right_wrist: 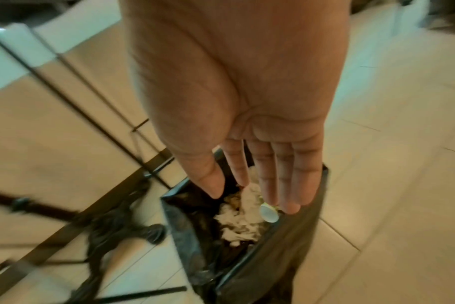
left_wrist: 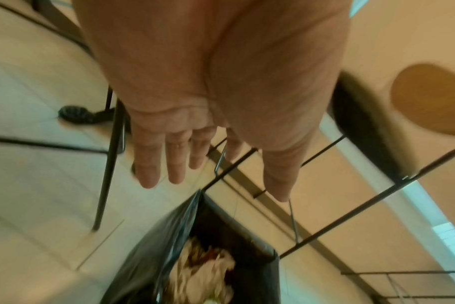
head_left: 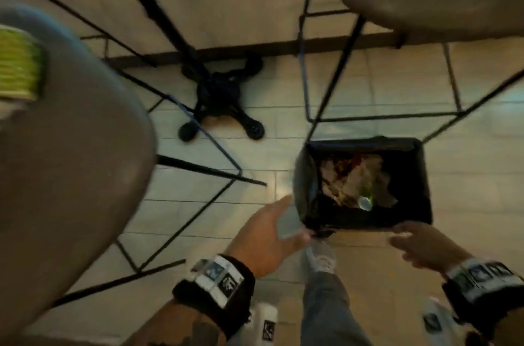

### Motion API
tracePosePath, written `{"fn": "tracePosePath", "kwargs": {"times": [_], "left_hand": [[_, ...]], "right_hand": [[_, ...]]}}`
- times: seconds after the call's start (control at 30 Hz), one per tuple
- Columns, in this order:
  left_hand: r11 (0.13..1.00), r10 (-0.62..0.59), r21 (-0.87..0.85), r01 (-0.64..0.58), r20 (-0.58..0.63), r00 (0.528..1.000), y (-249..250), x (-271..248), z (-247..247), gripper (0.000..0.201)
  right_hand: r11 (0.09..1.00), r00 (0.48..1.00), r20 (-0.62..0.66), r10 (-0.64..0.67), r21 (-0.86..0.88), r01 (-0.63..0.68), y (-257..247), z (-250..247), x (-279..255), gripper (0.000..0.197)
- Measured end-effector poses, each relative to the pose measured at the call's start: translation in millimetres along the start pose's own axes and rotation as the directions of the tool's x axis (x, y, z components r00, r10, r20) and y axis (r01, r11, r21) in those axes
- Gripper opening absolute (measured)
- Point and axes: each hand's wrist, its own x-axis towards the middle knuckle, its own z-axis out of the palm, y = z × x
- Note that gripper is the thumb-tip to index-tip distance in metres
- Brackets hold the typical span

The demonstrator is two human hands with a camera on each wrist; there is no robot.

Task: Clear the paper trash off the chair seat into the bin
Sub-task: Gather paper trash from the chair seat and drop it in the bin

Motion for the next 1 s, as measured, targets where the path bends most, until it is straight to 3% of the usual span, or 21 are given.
{"fn": "tracePosePath", "kwargs": {"times": [0.13,0.2,0.23,0.3,0.33,0.4,0.53,0.57,0.6,0.67,0.77,0.87,0.93,1.0], "left_hand": [[0.998,0.062,-0.007,-0.064,-0.17,0.984,-9.4,-83.7,-73.6,0.057],[0.991,0.121,-0.017,-0.134,-0.332,0.936,-15.7,-131.8,-110.3,0.046],[0.986,0.135,-0.027,-0.162,-0.433,0.891,-17.8,-154.9,-126.2,0.041],[0.975,0.138,-0.05,-0.218,-0.632,0.762,-25.9,-195.7,-152.7,0.032],[0.973,0.139,-0.028,-0.231,-0.728,0.672,-32.5,-211.2,-164.6,0.029],[0.984,0.134,0.054,-0.172,-0.858,0.496,-46.6,-233.5,-190.4,0.029],[0.999,0.005,0.014,0.036,-0.973,0.23,-69.4,-246.8,-237.6,0.055],[0.997,-0.005,0.01,0.081,-0.984,0.177,-72.6,-245.2,-245.9,0.065],[0.994,-0.025,-0.009,0.104,-0.988,0.152,-73.8,-242.4,-252.8,0.074],[0.987,-0.119,-0.097,0.131,-0.977,0.177,-73.1,-233.8,-265.8,0.089],[0.971,-0.188,-0.136,0.197,-0.942,0.278,-75.0,-215.2,-279.4,0.097],[0.963,-0.241,-0.172,0.209,-0.897,0.372,-78.5,-196.7,-285.5,0.095],[0.946,-0.277,-0.18,0.271,-0.881,0.382,-81.9,-189.2,-288.5,0.087],[0.929,-0.287,-0.174,0.326,-0.896,0.339,-86.0,-185.9,-293.4,0.073]], "right_hand": [[0.952,0.959,0.02,-0.283,-0.116,0.284,-100.5,15.0,-57.1,0.045],[0.832,0.86,0.006,-0.51,-0.248,0.496,-154.2,24.8,-77.0,0.066],[0.768,0.813,0.033,-0.581,-0.308,0.562,-187.9,31.1,-102.4,0.058],[0.631,0.717,0.121,-0.686,-0.391,0.67,-258.1,49.9,-184.1,0.025],[0.57,0.662,0.14,-0.736,-0.398,0.719,-294.2,61.0,-224.2,0.022],[0.468,0.552,0.16,-0.818,-0.372,0.801,-351.7,80.1,-282.2,0.025],[0.245,0.317,0.123,-0.94,-0.402,0.882,-446.1,111.0,-316.4,0.05],[0.186,0.271,0.131,-0.954,-0.453,0.872,-467.4,117.7,-314.7,0.06],[0.139,0.243,0.143,-0.959,-0.509,0.85,-487.4,124.7,-313.5,0.07],[0.093,0.238,0.155,-0.959,-0.621,0.778,-523.8,135.8,-307.9,0.089],[0.091,0.319,0.181,-0.93,-0.73,0.678,-559.4,147.9,-300.6,0.108],[0.059,0.377,0.249,-0.892,-0.763,0.644,-573.9,154.5,-291.9,0.109],[0.044,0.395,0.262,-0.88,-0.785,0.618,-574.4,158.4,-286.8,0.1],[0.05,0.389,0.247,-0.887,-0.787,0.615,-571.2,161.0,-283.6,0.089]]}}
